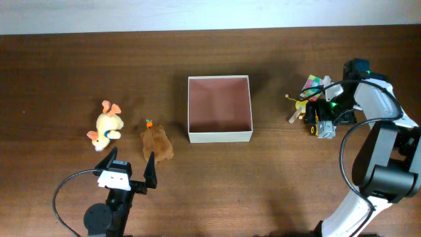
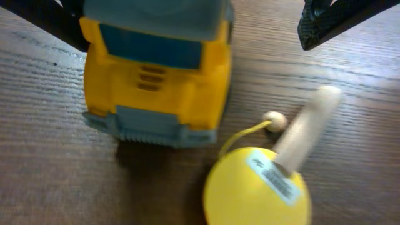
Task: Pack container
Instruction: 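Move the right gripper over the yellow-grey toy truck and descend, then close the right gripper on the toy truck and lift it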
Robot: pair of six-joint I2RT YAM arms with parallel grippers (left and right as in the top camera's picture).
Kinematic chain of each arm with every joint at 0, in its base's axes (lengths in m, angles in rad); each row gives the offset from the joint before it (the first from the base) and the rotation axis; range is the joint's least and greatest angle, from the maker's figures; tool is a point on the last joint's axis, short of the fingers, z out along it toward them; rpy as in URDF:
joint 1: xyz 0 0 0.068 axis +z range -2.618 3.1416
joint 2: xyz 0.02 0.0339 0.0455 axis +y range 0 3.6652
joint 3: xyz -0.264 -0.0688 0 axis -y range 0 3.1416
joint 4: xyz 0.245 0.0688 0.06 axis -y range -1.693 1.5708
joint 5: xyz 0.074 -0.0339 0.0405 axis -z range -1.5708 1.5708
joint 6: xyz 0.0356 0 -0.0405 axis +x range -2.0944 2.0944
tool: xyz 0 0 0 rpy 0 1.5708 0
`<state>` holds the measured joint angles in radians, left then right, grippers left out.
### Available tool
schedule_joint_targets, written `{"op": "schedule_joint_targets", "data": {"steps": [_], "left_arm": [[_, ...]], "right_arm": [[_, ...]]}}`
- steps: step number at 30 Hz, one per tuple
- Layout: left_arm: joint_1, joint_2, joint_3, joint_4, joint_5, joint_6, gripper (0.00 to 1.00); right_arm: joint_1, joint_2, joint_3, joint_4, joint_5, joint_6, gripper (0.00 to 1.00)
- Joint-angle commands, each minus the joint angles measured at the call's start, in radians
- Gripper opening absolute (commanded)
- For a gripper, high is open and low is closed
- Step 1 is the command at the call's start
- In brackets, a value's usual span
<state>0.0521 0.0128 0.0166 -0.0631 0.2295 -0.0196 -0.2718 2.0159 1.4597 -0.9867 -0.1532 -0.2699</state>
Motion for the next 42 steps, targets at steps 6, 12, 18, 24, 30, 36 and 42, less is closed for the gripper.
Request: {"op": "schedule_joint_targets", "data": {"steps": [6, 12, 18, 24, 30, 36, 42], "left_arm": [[0.003, -0.007, -0.008, 0.002, 0.01, 0.012, 0.99], [0.003, -0.008, -0.008, 0.002, 0.01, 0.012, 0.99], [0.003, -0.008, -0.008, 0.002, 0.01, 0.012, 0.99], [0.003, -0.008, -0.008, 0.002, 0.01, 0.012, 0.99], [0.003, -0.008, -0.008, 0.002, 0.01, 0.012, 0.99], [0.003, -0.007, -0.008, 0.002, 0.01, 0.012, 0.99], [0.003, -0.008, -0.008, 0.002, 0.01, 0.012, 0.99]], "right_arm": [[-0.051, 0.035, -0.023, 0.011, -0.013, -0.002, 0.94], [-0.051, 0.041, -0.042, 0.046, -0.016, 0.016, 0.85], [-0.051, 0.041, -0.044, 0.059, -0.016, 0.016, 0.7], [-0.049, 0.042, -0.059, 0.101, -0.016, 0.011, 0.71], [-0.049, 0.056, -0.06, 0.117, -0.016, -0.007, 0.72], [-0.049, 0.056, -0.059, 0.113, -0.021, 0.0, 0.59], [-0.049, 0.056, -0.046, 0.101, -0.023, 0.043, 0.5]]}}
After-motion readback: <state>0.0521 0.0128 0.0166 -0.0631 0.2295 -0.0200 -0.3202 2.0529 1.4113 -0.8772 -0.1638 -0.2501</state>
